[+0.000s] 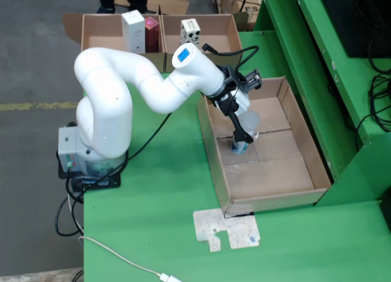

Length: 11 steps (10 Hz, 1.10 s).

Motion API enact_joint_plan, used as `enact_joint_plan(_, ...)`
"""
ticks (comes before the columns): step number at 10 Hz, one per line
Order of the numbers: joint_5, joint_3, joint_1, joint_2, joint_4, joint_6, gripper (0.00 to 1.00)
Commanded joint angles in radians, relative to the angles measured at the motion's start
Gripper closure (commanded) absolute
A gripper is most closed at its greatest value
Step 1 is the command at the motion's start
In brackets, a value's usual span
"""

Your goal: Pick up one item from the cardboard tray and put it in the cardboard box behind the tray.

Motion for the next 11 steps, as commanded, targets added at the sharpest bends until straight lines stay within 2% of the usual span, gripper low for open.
enact_joint_plan(1, -0.006, 0.011, 0.005, 0.003, 0.039, 0.007, 0.00)
enact_joint_plan(3, 0.009, 0.042, -0.019, -0.044, 0.052, -0.006, 0.00)
enact_joint_plan(11, 0.012, -0.067, -0.025, -0.017, 0.124, -0.012, 0.00)
